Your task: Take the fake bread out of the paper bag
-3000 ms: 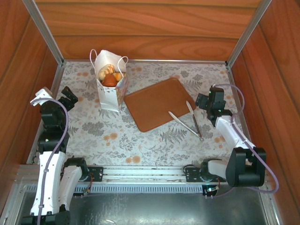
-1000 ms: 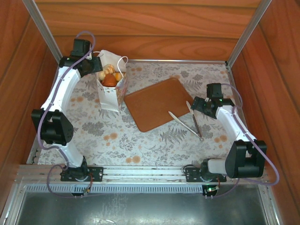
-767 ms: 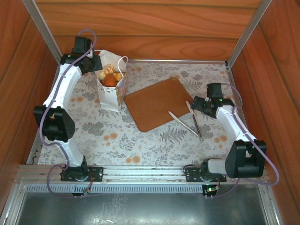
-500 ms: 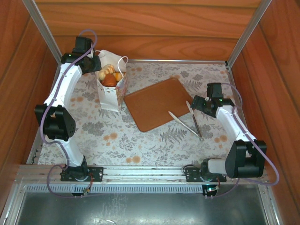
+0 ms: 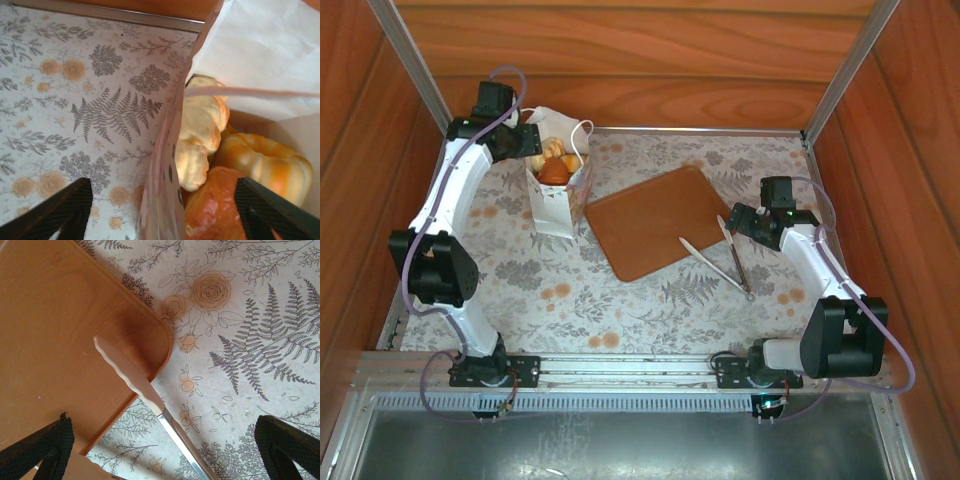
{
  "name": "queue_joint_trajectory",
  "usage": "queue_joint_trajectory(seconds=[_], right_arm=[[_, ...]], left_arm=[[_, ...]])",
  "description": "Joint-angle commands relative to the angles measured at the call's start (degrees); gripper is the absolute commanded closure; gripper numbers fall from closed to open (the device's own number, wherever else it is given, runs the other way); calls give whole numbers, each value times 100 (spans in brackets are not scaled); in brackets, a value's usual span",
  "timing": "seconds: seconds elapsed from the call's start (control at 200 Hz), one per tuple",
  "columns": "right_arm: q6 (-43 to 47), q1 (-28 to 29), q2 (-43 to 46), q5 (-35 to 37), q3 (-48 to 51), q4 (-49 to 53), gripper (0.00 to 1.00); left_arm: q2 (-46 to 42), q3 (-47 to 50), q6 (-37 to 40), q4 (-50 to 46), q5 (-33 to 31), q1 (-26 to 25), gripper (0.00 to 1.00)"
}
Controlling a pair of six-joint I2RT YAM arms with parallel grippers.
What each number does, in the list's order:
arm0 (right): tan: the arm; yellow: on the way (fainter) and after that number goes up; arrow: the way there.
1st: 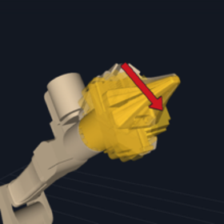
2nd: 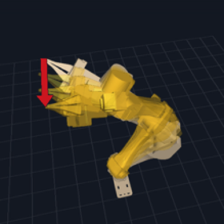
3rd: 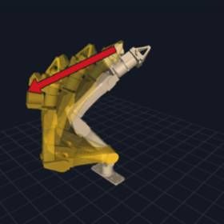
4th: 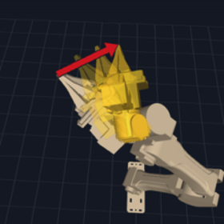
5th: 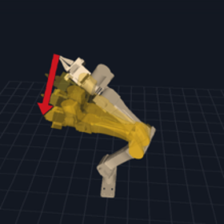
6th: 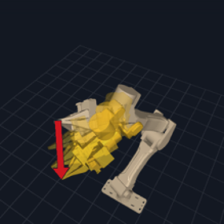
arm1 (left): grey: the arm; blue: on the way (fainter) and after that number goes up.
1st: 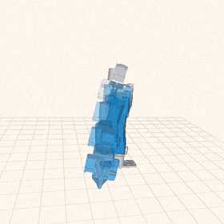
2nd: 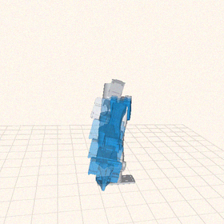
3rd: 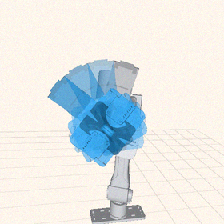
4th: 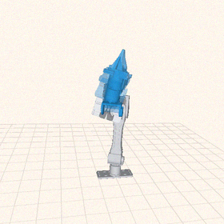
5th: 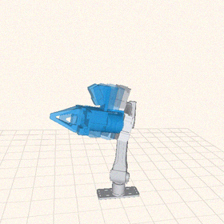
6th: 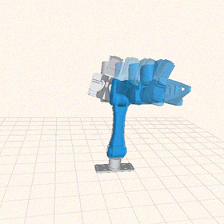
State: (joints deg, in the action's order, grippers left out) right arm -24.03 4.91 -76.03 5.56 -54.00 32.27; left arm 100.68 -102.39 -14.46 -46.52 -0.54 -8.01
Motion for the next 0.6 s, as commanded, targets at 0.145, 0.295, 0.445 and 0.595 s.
queue_joint_trajectory(seconds=[0.145,0.295,0.445,0.595], right_arm=[[-58,43,153,-97,87,22,0],[-67,45,287,-70,124,68,0],[-89,45,421,-78,169,78,0],[-111,44,475,-115,205,56,0]], left_arm=[[-571,338,628,-231,404,-40,2],[-576,293,962,-436,388,-39,0],[-426,118,1103,-714,235,-35,6],[-215,-89,1042,-925,147,-34,19]])
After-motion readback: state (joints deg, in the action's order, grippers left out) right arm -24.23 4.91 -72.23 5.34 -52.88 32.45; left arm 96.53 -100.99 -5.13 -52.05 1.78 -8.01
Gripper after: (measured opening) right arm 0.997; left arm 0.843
